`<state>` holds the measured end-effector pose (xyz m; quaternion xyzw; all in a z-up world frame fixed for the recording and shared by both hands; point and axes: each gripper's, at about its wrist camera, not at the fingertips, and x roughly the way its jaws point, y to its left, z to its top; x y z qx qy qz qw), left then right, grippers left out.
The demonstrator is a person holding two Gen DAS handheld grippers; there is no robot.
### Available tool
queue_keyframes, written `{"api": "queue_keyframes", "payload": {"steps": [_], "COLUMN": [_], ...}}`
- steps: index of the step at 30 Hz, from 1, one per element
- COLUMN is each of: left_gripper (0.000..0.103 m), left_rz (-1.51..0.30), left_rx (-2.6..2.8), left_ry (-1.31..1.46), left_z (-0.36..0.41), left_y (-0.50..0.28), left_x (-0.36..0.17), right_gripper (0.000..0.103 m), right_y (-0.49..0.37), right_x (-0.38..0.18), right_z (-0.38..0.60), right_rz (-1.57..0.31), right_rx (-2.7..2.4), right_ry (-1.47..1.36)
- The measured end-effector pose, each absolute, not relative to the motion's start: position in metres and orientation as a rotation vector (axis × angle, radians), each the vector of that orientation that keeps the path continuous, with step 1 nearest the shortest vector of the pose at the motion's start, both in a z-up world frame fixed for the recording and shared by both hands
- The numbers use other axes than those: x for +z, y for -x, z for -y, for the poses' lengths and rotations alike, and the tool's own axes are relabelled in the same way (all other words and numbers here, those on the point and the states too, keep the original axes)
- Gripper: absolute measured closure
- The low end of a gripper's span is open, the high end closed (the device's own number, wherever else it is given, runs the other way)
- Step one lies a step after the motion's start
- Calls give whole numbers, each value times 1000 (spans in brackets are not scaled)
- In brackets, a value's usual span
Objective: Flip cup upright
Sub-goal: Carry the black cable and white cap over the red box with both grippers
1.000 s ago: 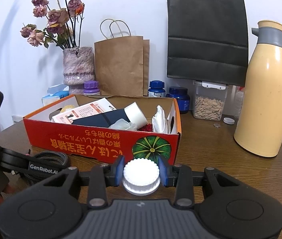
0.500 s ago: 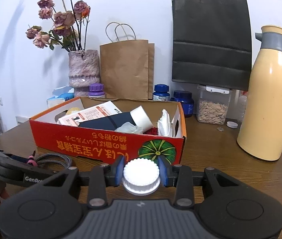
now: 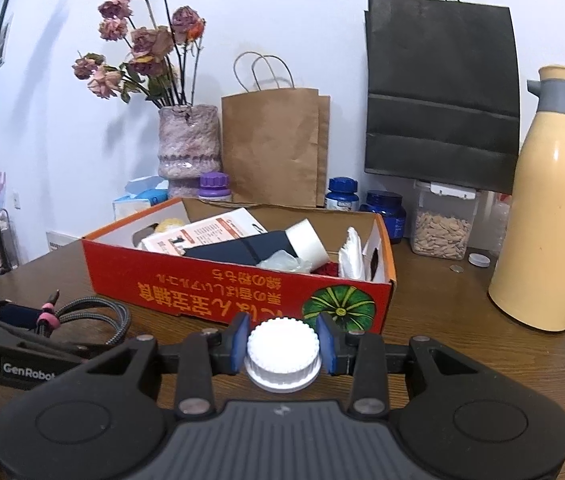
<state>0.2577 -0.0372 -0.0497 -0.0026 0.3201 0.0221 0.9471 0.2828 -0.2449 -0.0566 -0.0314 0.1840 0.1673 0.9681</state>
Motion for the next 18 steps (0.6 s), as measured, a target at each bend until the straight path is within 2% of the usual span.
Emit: {"api": "queue_keyframes", "payload": {"steps": [18], "left_gripper": [12], "left_rz": [-546], "left_rx": [40], "left_ry": [58], "left_z": [20], "left_y": [-219], "left_x": [-22], "right_gripper": [68], "right_y": [-239], "right_x": [-43], "right_z": [224], "right_rz": [-321], "right_rx": [364], "right_ry": [80]}}
